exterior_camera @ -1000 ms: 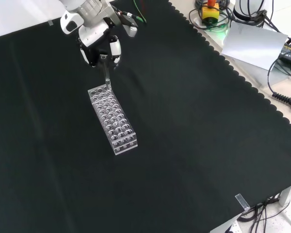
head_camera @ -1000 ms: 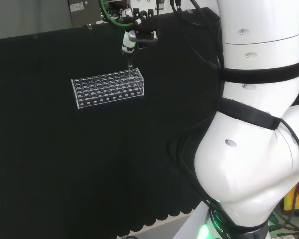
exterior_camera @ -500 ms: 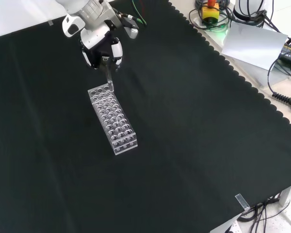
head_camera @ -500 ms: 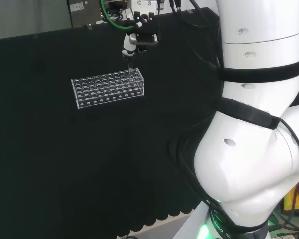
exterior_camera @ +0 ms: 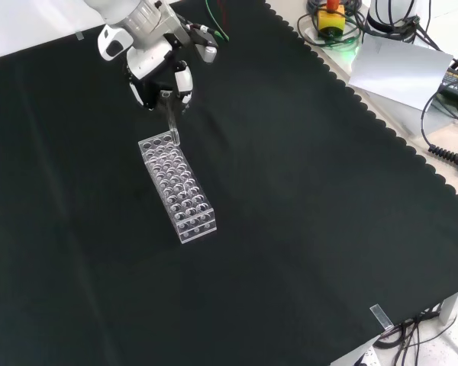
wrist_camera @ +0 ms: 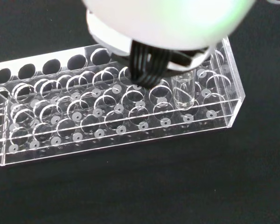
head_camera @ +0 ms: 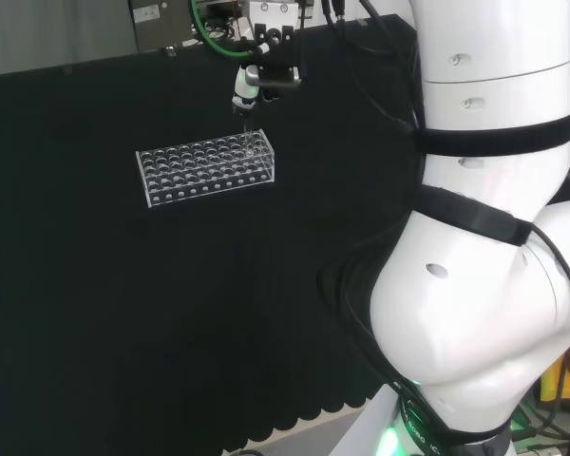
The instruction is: Put the test tube back in the rack.
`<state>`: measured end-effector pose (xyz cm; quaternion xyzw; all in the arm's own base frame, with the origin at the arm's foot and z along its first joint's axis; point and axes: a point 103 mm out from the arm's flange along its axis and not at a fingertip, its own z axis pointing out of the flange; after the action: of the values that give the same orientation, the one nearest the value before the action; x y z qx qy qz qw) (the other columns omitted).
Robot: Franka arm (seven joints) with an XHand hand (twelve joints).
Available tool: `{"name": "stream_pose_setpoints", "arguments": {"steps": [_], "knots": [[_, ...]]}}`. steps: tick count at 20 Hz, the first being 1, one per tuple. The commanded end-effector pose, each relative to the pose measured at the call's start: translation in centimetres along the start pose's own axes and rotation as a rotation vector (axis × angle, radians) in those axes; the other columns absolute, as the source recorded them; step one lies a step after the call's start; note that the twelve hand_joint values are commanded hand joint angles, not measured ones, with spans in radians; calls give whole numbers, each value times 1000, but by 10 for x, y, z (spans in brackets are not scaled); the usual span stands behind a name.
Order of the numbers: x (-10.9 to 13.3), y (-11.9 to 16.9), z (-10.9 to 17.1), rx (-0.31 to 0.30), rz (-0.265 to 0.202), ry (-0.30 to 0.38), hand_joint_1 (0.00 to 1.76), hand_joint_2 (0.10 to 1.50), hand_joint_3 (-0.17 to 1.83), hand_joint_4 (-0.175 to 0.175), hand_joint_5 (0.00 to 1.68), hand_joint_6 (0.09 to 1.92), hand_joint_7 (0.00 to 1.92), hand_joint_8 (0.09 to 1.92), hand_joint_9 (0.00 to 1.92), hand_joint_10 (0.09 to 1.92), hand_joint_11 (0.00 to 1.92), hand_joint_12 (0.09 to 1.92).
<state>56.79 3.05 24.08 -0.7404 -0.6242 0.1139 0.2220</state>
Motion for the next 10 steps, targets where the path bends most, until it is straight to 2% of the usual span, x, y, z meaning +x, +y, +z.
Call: {"name": "stream_pose_setpoints", "arguments": {"steps": [1, 10], "knots": [[0, 1, 1, 1, 2, 3, 1332, 520, 849, -175, 1339, 597, 1392, 607, 1569, 693, 1131, 1027], [-1, 4, 2, 4, 11, 13, 1332, 520, 849, -175, 1339, 597, 1392, 607, 1569, 694, 1131, 1027]]}}
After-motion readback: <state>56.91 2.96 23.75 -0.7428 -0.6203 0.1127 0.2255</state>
